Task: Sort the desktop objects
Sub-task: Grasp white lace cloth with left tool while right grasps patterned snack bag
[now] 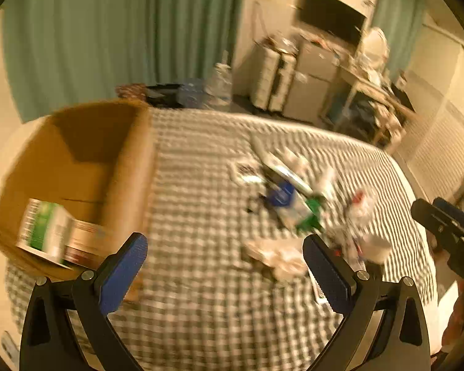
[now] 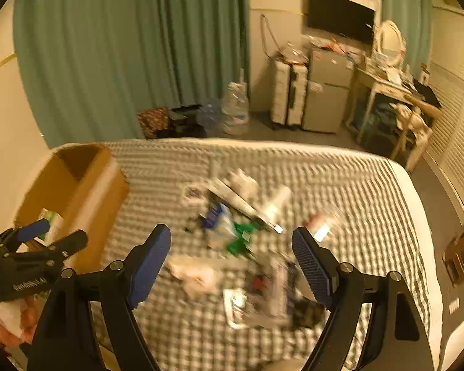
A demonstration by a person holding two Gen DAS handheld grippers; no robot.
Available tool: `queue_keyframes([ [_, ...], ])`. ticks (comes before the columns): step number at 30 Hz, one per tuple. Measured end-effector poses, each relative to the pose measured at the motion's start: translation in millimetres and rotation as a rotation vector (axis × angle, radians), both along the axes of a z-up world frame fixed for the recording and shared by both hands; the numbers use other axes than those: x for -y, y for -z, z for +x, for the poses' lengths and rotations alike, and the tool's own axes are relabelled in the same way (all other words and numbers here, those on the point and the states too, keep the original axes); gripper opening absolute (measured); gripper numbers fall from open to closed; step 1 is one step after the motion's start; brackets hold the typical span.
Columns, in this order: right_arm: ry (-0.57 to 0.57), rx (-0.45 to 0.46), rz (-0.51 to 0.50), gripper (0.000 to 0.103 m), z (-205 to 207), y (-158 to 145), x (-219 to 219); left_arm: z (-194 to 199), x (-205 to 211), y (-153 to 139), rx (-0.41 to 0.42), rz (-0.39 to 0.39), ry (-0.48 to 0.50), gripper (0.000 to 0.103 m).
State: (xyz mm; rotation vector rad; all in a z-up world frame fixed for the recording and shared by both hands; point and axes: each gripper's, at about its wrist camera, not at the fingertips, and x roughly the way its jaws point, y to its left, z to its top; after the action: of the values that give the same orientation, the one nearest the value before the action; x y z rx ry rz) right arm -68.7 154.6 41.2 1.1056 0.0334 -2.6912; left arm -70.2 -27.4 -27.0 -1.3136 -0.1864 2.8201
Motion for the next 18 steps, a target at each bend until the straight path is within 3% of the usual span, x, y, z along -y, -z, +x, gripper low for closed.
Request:
queue_keyframes([
  [4,0.022,0.056,-0.023,0.081,2,33,-33,-2,-45,35,0.026,0.005,0.056,0.103],
  [8,0.041,0.111,-0.031,0.081,-1,66,-47,-9,-73,69,0.069,-0.042,0.076,0.103],
  [18,0.001,0.287,-0.012,0.081,-33,134,-38,-41,-79,136,0.174,-0.059,0.052,0.103],
])
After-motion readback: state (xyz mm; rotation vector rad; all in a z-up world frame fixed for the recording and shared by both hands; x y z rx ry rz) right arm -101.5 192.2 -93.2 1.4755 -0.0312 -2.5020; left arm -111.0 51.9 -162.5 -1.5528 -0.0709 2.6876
